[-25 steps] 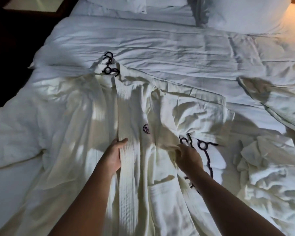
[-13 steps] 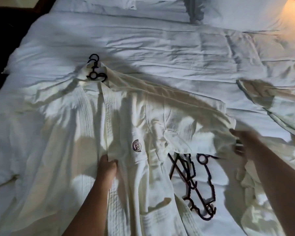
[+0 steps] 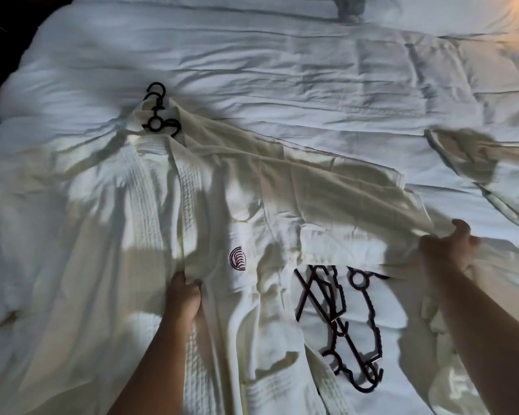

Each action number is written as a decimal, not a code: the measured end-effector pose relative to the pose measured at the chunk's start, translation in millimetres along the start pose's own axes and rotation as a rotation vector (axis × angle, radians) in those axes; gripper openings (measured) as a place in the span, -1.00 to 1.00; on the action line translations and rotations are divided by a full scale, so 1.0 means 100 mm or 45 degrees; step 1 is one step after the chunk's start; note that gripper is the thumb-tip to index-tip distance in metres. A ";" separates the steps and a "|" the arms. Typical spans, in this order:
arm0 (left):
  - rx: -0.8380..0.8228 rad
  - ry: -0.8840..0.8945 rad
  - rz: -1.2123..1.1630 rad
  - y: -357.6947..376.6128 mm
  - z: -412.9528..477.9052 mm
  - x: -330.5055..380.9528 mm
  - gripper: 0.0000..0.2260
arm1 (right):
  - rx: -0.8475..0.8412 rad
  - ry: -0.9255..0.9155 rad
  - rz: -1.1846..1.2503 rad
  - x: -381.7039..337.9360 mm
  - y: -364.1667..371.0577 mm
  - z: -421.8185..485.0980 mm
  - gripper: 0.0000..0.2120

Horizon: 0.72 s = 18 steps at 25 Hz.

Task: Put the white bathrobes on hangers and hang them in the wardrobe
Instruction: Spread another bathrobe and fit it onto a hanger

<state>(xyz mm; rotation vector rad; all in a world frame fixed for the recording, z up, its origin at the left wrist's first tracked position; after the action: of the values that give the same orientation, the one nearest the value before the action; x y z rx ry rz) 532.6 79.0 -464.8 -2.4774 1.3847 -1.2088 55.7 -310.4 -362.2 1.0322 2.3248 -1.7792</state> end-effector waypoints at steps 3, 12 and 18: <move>-0.013 -0.010 -0.027 0.02 0.18 -0.19 -0.58 | -0.068 -0.650 -0.303 -0.73 0.48 -0.62 -0.41; -0.047 0.041 -0.011 0.01 0.06 -0.05 -0.64 | -0.458 -0.588 -0.679 -1.38 1.59 -0.72 -0.21; -0.081 -0.071 -0.231 -0.03 -0.19 0.22 -0.76 | -0.602 -0.914 -0.729 -1.99 2.41 -1.04 -0.45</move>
<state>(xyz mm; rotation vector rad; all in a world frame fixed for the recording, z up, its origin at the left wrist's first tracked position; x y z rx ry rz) 528.8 70.2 -437.2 -2.7092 1.2261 -1.1322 372.3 -285.1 -449.5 -0.3284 2.4296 -1.2586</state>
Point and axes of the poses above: each hand's wrist, its own z-axis towards the middle knuckle, its own y-axis out of the palm, x = y × z, the point moved 9 cm from there along z, towards the middle knuckle, and after that the axes turned 5 degrees about -x, right-handed, at the moved point
